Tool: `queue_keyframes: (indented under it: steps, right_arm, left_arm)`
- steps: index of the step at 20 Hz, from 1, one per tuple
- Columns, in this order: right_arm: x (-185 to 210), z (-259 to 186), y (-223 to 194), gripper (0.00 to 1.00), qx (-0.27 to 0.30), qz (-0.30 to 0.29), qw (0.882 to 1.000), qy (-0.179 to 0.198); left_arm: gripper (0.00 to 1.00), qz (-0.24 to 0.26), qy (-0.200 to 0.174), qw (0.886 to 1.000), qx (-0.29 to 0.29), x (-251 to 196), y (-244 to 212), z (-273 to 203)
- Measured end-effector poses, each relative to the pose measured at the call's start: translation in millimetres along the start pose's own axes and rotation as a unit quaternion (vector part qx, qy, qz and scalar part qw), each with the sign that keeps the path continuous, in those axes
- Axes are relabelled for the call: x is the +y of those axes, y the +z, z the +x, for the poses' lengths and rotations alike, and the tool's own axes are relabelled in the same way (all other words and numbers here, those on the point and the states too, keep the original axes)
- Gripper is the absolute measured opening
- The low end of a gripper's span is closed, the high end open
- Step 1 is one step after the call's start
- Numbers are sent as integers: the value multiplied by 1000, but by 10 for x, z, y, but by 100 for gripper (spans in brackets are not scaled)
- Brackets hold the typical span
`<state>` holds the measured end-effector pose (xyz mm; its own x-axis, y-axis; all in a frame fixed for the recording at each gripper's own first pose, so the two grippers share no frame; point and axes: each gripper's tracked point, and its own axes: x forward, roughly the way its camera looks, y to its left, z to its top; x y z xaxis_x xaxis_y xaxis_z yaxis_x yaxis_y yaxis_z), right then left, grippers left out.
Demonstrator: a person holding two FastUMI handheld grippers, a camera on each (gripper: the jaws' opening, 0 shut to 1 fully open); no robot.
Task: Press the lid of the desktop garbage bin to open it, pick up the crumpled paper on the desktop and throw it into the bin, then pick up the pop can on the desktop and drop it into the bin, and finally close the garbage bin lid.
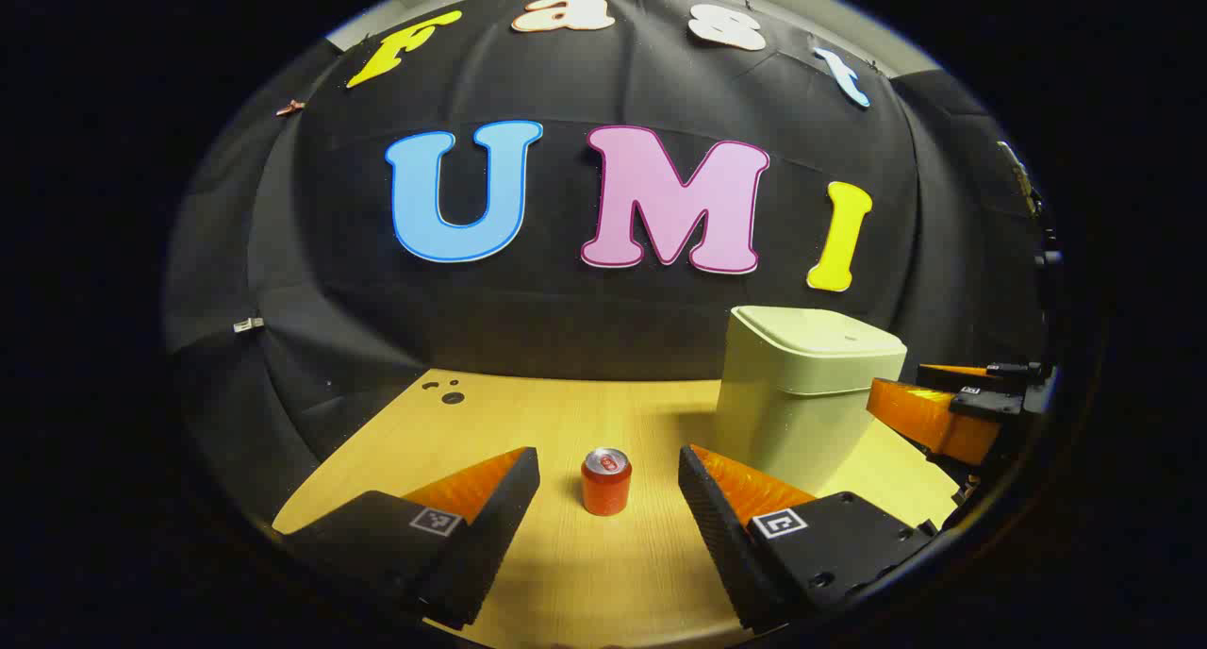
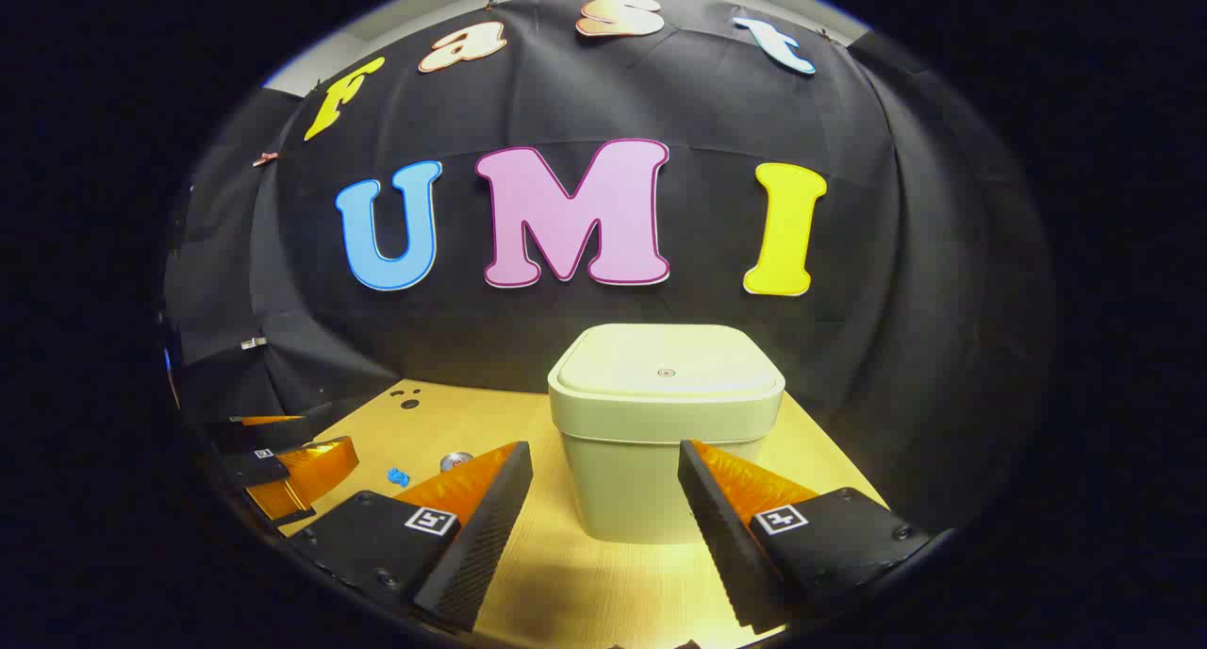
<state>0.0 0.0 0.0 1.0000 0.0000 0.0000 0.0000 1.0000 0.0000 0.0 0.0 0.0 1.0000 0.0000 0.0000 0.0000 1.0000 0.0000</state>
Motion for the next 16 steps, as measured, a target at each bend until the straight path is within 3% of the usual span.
queue_keyframes:
  steps: [16]
  right_arm:
    - [-32,-23,-68,98,0,-11,1000,2]
  left_arm:
    - [96,1,-8,1000,21,10,-139,80]
